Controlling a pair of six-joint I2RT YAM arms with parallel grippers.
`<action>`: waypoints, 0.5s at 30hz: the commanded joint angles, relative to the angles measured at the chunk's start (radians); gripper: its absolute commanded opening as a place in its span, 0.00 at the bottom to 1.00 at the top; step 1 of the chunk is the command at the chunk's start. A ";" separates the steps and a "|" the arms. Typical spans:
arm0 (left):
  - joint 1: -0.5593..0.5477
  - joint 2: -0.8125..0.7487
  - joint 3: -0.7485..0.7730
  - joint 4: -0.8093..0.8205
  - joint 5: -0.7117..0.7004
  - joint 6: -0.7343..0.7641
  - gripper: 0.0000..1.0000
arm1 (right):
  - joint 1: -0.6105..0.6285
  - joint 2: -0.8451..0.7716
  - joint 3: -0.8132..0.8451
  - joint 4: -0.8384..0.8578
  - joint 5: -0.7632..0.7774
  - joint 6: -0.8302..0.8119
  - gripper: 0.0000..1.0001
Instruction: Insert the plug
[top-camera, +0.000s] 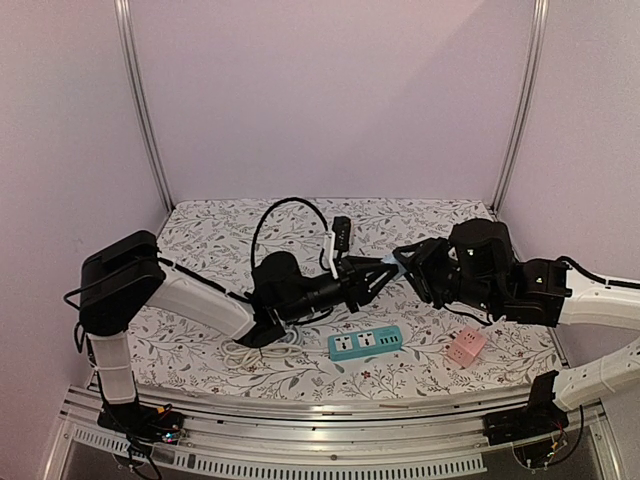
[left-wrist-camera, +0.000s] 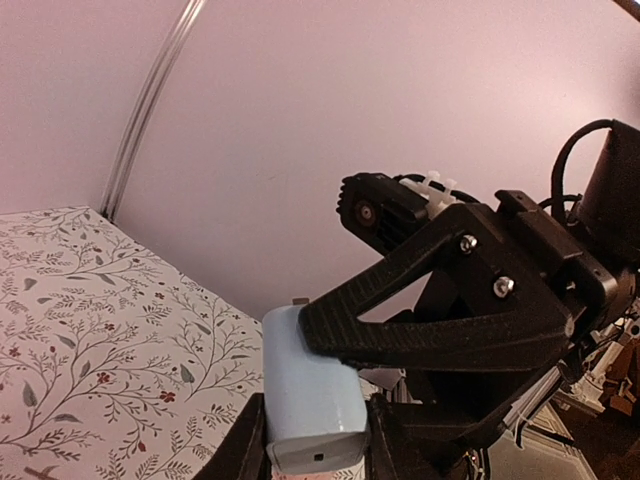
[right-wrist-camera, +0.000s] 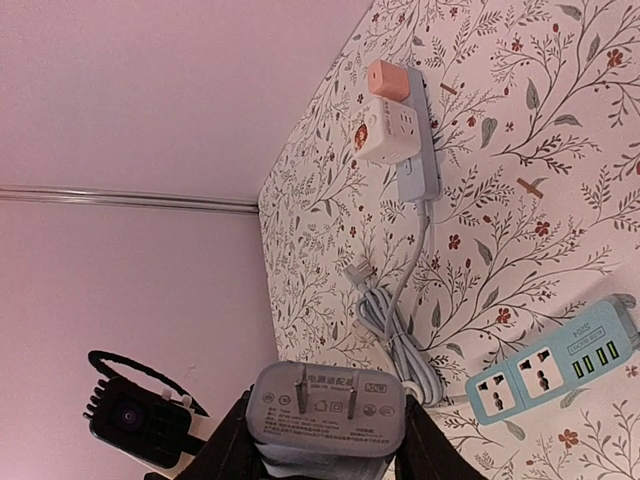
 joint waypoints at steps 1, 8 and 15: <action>0.007 0.023 -0.004 -0.034 -0.006 -0.001 0.00 | 0.034 0.010 0.017 0.030 -0.020 -0.019 0.00; 0.011 -0.007 -0.035 -0.026 -0.008 0.002 0.00 | 0.036 0.021 0.017 0.038 -0.022 -0.034 0.00; 0.021 -0.105 -0.105 -0.083 0.018 0.042 0.00 | 0.039 0.009 0.041 0.023 -0.004 -0.159 0.65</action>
